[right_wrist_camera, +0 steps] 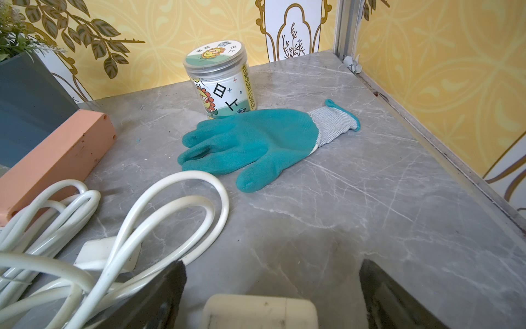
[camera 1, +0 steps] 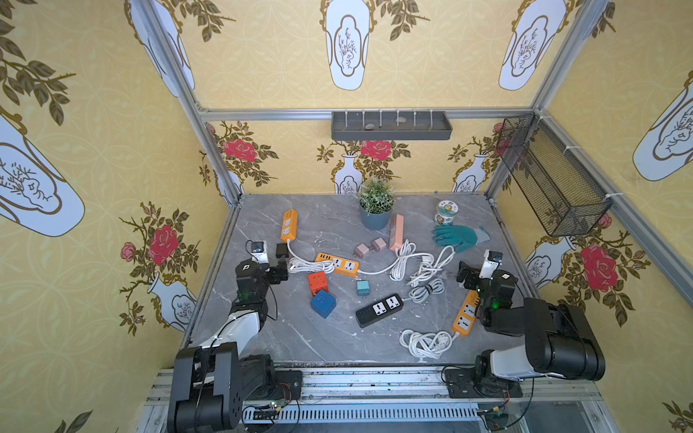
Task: Pull the plug off the socket
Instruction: Reset both arms
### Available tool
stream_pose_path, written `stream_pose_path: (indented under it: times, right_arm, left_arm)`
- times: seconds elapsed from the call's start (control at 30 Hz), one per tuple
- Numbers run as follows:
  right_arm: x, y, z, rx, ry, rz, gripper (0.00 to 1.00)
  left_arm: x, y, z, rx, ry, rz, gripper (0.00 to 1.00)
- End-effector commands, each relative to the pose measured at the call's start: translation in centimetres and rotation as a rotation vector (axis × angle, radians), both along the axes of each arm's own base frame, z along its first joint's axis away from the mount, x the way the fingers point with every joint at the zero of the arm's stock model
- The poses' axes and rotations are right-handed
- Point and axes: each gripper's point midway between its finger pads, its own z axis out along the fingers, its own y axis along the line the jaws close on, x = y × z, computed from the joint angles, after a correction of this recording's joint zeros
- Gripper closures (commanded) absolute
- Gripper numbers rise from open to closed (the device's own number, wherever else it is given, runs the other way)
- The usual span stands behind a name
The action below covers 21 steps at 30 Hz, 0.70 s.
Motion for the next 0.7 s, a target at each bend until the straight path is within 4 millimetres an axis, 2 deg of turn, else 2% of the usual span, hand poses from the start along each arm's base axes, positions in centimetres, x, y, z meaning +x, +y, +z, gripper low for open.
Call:
stream_pose_path:
  times: [0.0, 0.03, 0.1, 0.23, 0.43, 0.53, 0.67]
  right_arm:
    - [0.5, -0.2, 1.3, -0.01, -0.054, -0.009, 0.02]
    - [0.5, -0.2, 1.3, -0.009, -0.053, -0.008, 0.02]
    - [0.5, -0.2, 1.2, -0.009, -0.053, -0.009, 0.02]
    - [0.4, -0.2, 1.3, -0.008, -0.058, -0.007, 0.02]
    - [-2.0, -1.3, 2.5, -0.033, -0.16, -0.099, 0.02]
    - [-2.4, -2.7, 2.6, -0.023, -0.169, -0.19, 0.02]
    - [-2.4, -2.5, 2.6, -0.035, -0.169, -0.197, 0.02]
  left_arm:
    - [0.1, -1.8, -0.4, 0.05, -0.058, -0.07, 0.0]
    - [-0.5, -2.2, -0.8, 0.061, -0.069, -0.077, 0.0]
    - [-0.2, -2.6, -0.6, 0.073, -0.101, -0.101, 0.01]
    - [-0.4, -1.7, -0.4, 0.065, -0.097, -0.041, 0.0]
    - [-0.4, -1.7, -0.4, 0.07, -0.098, -0.047, 0.0]
    - [-0.5, -1.7, -0.4, 0.07, -0.096, -0.046, 0.0]
    - [-0.4, -1.8, -0.4, 0.07, -0.099, -0.047, 0.0]
